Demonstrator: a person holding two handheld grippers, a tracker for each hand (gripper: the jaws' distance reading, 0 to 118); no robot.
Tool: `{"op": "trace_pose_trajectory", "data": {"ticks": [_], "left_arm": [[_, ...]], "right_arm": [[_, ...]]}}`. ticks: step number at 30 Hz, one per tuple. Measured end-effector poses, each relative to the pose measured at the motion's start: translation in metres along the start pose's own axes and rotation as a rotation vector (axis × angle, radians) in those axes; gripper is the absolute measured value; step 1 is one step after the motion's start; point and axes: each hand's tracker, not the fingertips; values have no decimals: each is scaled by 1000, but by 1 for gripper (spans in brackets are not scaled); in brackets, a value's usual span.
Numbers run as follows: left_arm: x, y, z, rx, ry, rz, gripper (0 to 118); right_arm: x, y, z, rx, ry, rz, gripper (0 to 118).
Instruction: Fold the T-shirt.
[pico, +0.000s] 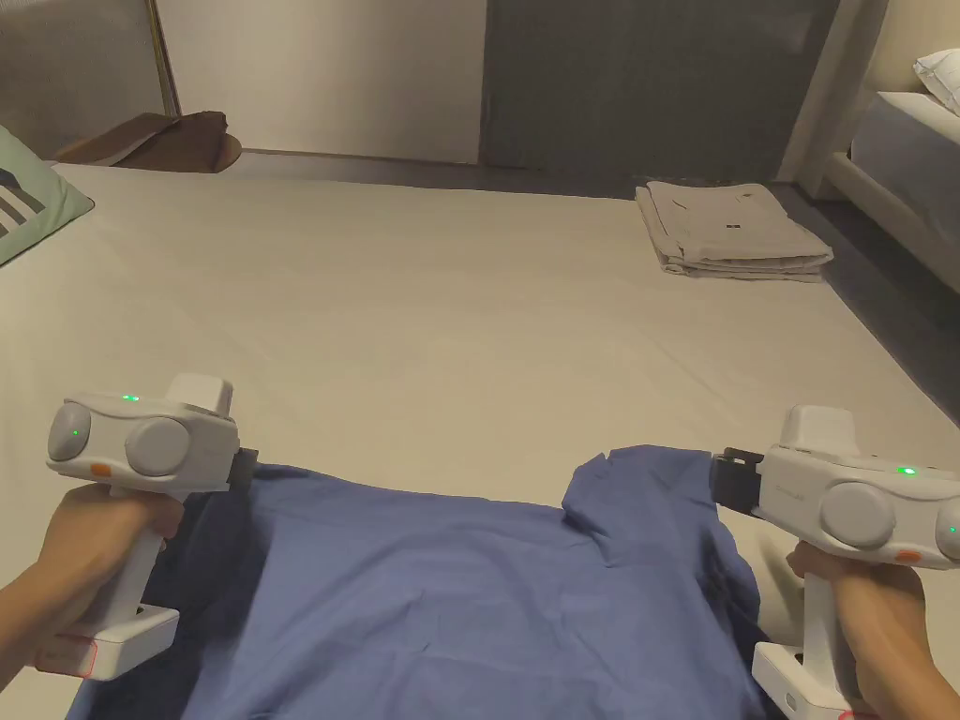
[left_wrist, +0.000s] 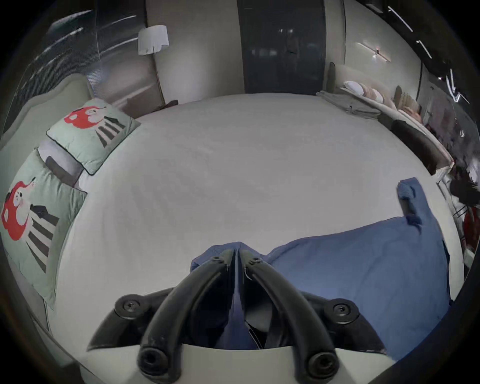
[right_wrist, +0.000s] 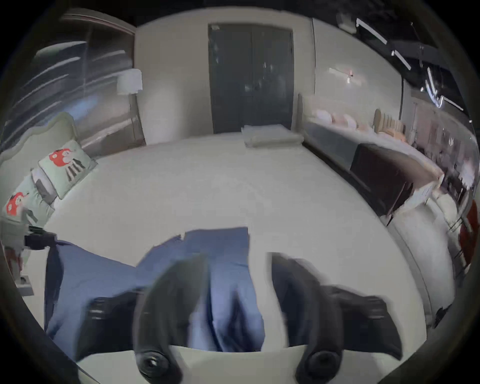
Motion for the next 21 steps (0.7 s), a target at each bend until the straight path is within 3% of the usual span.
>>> {"op": "trace_pose_trajectory", "data": {"ticks": [1,3,6,9,11,12,13,14,16,19,21], "left_arm": [[-1,1,3,3,-8,3,1],[-3,2,6,16,-20,10,1],[-7,3,3,18,-28,16,1],[-9,1,-2,17,-30,23,1],[-9,0,-3,13,-33,23,1],[-9,-1,-4,10,-35,24,1],[-9,-2,-4,9,-37,26,1],[-9,-2,-4,7,-38,26,1],[-8,-4,-3,10,-39,26,1],[-8,-5,-2,10,-36,31,1],[-7,-8,3,13,-33,33,1]], "right_arm": [[0,0,-12,-36,-2,11,74],[-4,-4,-26,-108,14,22,94],[-6,-12,-53,-198,43,-38,95],[-15,-21,-52,-205,14,-4,94],[-21,-27,-57,-213,4,23,86],[-23,-29,-57,-220,-3,54,74],[-25,-31,-56,-223,-8,75,48],[-28,-33,-53,-216,-20,93,31],[-27,-32,-53,-192,5,97,8],[-28,-31,-38,-175,13,71,2],[-28,-28,-26,-138,7,111,2]]}}
